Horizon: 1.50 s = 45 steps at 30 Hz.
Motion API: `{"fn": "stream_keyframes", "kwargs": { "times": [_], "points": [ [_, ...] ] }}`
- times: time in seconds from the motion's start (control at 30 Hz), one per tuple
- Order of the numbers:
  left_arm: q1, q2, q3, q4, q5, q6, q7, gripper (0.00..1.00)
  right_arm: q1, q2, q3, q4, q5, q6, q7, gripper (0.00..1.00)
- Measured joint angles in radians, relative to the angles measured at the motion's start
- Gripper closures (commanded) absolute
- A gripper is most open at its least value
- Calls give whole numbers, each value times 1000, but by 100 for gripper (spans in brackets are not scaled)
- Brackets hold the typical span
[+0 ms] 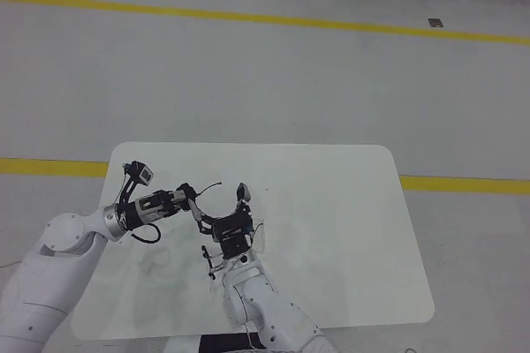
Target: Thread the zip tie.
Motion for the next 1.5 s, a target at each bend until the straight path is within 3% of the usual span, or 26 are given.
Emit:
{"fn": "stream_keyframes", "kwargs": {
  "times": [0.1, 0.27, 0.47, 0.8, 0.9, 1.03, 1.2, 1.5],
  "points": [
    [-6, 4, -18, 24, -88, 57, -52, 100, 3, 5, 34, 27, -133, 0, -64, 0],
    [-22, 10, -39, 64, -202, 142, -142, 100, 75, 41, 30, 115, -107, 0, -198, 0],
    [-35, 10, -24, 87, -316, 248, -239, 100, 166, 88, -35, 185, -108, 0, -252, 0],
    [-37, 9, -16, 91, -320, 265, -227, 100, 188, 97, -44, 202, -108, 0, -247, 0],
    [-38, 6, 1, 104, -354, 320, -186, 100, 224, 110, -68, 235, -108, 0, -256, 0],
    [-50, -1, 23, 140, -463, 417, -211, 100, 272, 132, -113, 271, -108, 0, -277, 0],
    [-70, -9, 55, 178, -541, 480, -232, 100, 301, 147, -153, 278, -108, 0, -283, 0],
    [-90, -14, 85, 197, -527, 464, -216, 100, 312, 156, -165, 269, -108, 0, -283, 0]
  ]
}}
